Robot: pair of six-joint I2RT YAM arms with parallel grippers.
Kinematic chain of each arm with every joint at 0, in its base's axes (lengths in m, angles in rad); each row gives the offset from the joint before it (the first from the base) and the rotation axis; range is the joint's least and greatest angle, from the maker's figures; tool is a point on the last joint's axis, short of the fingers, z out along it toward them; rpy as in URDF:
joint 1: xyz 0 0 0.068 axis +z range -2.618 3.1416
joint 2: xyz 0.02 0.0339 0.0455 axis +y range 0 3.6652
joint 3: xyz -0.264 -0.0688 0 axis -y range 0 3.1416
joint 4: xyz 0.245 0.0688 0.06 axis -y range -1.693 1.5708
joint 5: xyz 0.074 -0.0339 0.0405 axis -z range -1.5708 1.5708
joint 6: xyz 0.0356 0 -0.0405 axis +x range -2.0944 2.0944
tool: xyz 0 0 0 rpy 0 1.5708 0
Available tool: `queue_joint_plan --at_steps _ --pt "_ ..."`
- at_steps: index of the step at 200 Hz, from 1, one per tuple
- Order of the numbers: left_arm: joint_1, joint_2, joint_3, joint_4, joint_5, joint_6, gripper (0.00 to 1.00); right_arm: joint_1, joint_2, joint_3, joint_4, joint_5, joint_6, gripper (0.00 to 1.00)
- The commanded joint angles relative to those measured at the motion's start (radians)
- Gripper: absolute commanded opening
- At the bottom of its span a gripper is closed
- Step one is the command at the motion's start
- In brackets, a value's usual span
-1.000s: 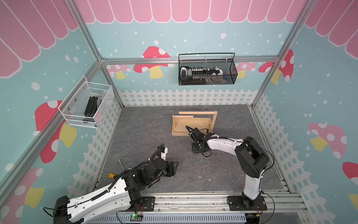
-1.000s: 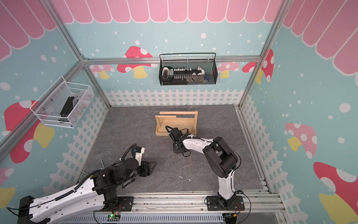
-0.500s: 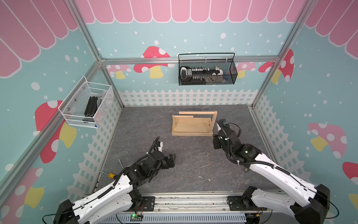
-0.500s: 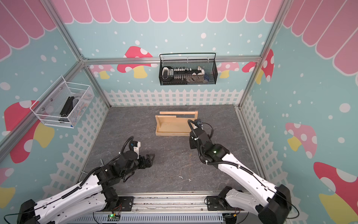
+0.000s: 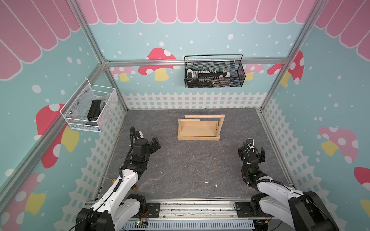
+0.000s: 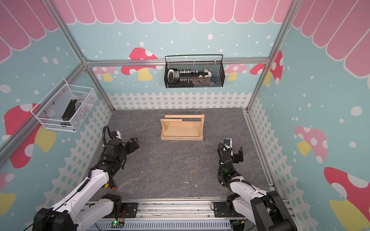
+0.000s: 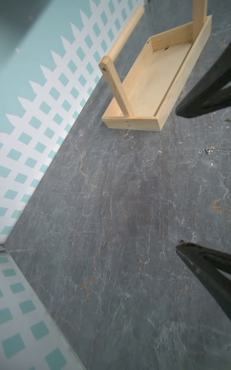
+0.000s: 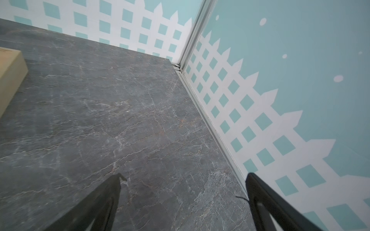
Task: Take the necklace off the jewelry display stand
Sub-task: Reset both arms
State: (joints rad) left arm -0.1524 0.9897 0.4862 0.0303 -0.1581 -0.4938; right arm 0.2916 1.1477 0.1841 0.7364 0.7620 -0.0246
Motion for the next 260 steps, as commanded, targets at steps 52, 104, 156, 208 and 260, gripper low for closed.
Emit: queue_joint_plan --at_steps 52,104,156,208,260 --pt "0.007 -0.098 -0.177 0.361 -0.04 0.259 0.99 -0.078 0.111 0.068 0.238 -0.179 -0.031 0.99" --pt "0.01 -0.076 -0.338 0.646 -0.028 0.545 1.0 -0.132 0.343 -0.028 0.57 -0.22 0.002 0.99" --pt "0.113 0.325 -0.318 1.076 0.157 0.509 1.0 -0.207 0.398 0.074 0.422 -0.38 0.048 0.99" --pt "0.144 0.504 -0.202 1.01 0.196 0.494 0.99 -0.218 0.381 0.081 0.376 -0.394 0.064 0.99" --pt "0.169 0.538 -0.113 0.872 0.3 0.5 0.99 -0.222 0.369 0.133 0.25 -0.373 0.084 0.99"
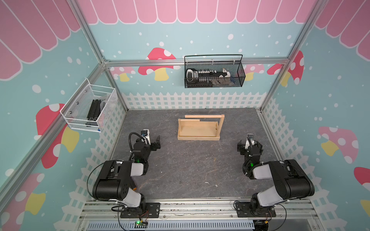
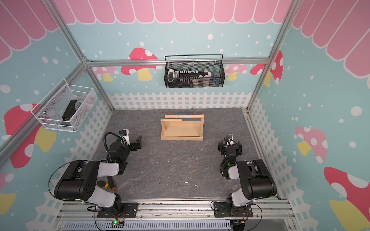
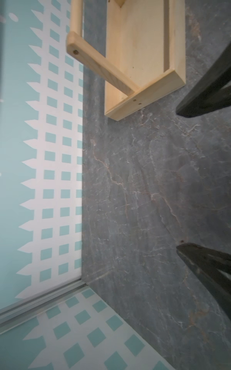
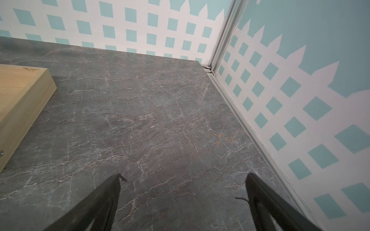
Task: Take the necklace off the jewelry display stand
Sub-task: Reset both arms
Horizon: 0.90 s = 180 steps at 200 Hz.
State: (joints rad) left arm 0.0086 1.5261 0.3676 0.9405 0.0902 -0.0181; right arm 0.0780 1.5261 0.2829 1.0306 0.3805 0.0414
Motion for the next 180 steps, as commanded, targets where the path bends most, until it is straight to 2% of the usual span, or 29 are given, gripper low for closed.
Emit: queue_joint_plan --at_steps 1,7,18,30,43,56,71,180 --pt "0.008 0.003 0.003 -0.029 0.051 0.023 0.99 -0.008 -0.008 0.034 -0.039 0.009 0.017 0.99" --pt "0.008 0.01 -0.003 -0.005 0.049 0.02 0.99 -0.008 0.003 0.036 -0.024 0.008 0.015 0.99" --pt "0.008 -0.012 0.011 -0.076 0.052 0.027 0.99 -0.007 -0.009 0.035 -0.039 0.01 0.015 0.99" --pt "0.009 0.009 0.0 -0.012 0.05 0.02 0.99 -0.008 -0.004 0.039 -0.04 0.008 0.016 0.99" --pt "0.009 -0.01 0.008 -0.069 0.051 0.026 0.99 -0.008 -0.002 0.036 -0.031 0.008 0.015 0.99" --pt "0.008 0.006 0.001 -0.02 0.05 0.02 0.99 -0.007 -0.005 0.038 -0.042 0.007 0.015 0.99" --pt "0.008 -0.007 0.008 -0.061 0.051 0.024 0.99 -0.007 -0.005 0.038 -0.042 0.008 0.015 0.99" --pt "0.008 0.0 0.005 -0.039 0.052 0.022 0.99 -0.008 -0.005 0.042 -0.048 -0.008 0.012 0.99"
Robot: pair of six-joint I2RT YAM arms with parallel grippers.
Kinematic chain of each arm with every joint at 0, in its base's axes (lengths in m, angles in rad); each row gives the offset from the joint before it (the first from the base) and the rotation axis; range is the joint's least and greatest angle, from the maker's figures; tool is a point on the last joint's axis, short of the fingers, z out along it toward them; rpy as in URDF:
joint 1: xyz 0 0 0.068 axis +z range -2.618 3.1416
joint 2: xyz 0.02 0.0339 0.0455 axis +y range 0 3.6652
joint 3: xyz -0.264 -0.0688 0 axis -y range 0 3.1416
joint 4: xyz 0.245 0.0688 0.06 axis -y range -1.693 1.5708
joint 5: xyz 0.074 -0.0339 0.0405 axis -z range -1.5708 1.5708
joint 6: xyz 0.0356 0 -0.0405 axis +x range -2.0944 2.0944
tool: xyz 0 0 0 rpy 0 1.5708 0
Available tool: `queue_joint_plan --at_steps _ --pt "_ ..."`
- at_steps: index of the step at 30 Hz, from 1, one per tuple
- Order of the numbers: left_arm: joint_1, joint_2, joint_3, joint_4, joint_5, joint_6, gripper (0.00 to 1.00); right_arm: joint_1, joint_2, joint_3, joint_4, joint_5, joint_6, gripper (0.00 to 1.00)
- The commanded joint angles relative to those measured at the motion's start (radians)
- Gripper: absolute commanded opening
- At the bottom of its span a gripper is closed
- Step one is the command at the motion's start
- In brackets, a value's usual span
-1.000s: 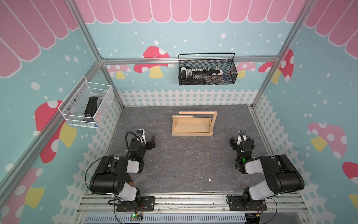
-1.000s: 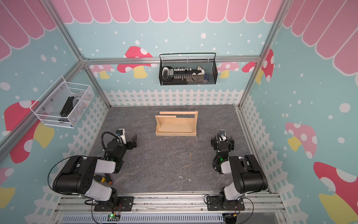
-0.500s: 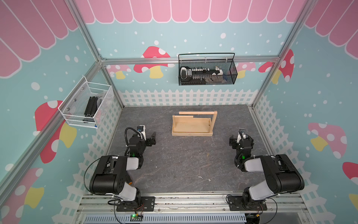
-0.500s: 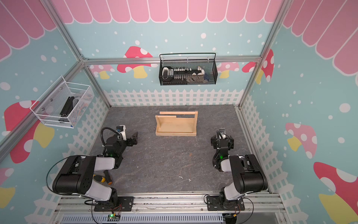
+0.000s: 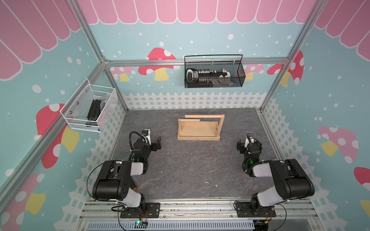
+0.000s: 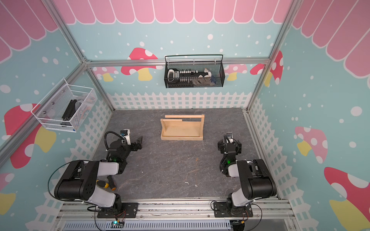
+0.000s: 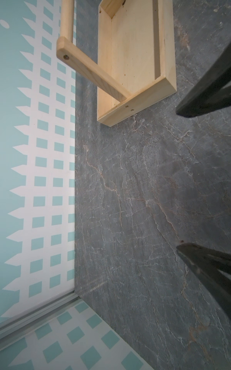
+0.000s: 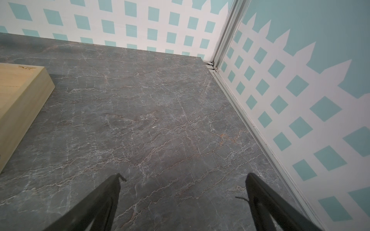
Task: Take the necklace off the jewelry display stand
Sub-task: Reset both arms
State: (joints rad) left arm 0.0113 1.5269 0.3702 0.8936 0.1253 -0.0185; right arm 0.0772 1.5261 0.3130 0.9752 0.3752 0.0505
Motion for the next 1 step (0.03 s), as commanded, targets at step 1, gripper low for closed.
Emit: queue_joint_plan --at_steps 1 --pt "0.006 -0.001 0.003 0.007 0.016 0.023 0.99 -0.008 -0.005 0.011 0.008 -0.002 0.003 0.99"
